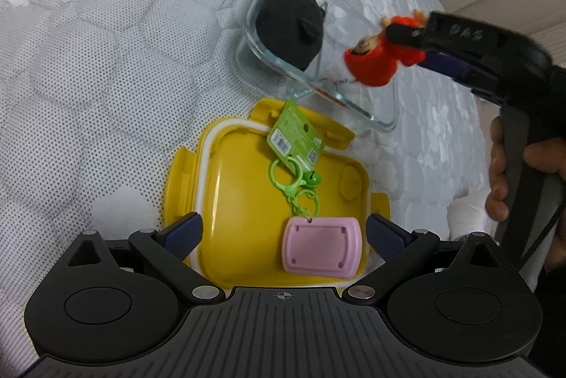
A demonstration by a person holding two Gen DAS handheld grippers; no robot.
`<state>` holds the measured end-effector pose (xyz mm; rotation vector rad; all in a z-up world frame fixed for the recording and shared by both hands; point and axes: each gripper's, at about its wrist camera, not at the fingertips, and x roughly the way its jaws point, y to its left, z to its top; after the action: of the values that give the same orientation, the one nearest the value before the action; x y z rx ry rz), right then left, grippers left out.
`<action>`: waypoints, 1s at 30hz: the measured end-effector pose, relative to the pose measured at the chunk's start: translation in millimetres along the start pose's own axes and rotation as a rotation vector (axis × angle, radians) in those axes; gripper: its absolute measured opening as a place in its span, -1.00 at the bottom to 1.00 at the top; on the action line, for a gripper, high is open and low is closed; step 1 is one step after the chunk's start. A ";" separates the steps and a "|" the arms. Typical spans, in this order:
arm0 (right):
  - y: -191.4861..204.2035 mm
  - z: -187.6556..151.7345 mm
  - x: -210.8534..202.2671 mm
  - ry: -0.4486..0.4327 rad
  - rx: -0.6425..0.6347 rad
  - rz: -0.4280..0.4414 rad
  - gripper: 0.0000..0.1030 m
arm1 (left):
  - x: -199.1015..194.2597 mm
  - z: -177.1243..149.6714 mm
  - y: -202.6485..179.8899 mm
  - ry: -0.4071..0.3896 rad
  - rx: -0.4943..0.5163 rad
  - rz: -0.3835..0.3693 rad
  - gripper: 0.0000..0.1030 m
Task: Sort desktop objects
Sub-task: 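Lower the red doll into the other glass dish compartment and release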
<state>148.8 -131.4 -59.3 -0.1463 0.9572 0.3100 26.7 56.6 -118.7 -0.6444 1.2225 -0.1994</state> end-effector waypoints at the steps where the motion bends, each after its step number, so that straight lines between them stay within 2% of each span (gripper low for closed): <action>1: 2.9 -2.0 3.8 0.018 -0.019 0.003 -0.03 | 0.0 -0.2 0.2 0.001 0.000 0.000 0.96; 5: 12.9 -7.4 18.8 0.069 -0.051 0.009 -0.03 | 1.2 -0.9 2.4 0.010 -0.006 0.005 0.96; 17: 23.2 -3.7 44.7 0.099 -0.054 -0.021 -0.02 | 4.5 -1.7 3.7 0.034 -0.002 0.007 0.97; 30: 17.6 -1.9 38.7 0.111 -0.016 0.002 0.07 | 9.7 -2.3 1.5 0.055 0.021 0.025 0.97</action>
<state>162.4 -107.7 -91.9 -0.1784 1.0650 0.3134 27.7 52.4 -127.9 -0.6079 1.2794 -0.2102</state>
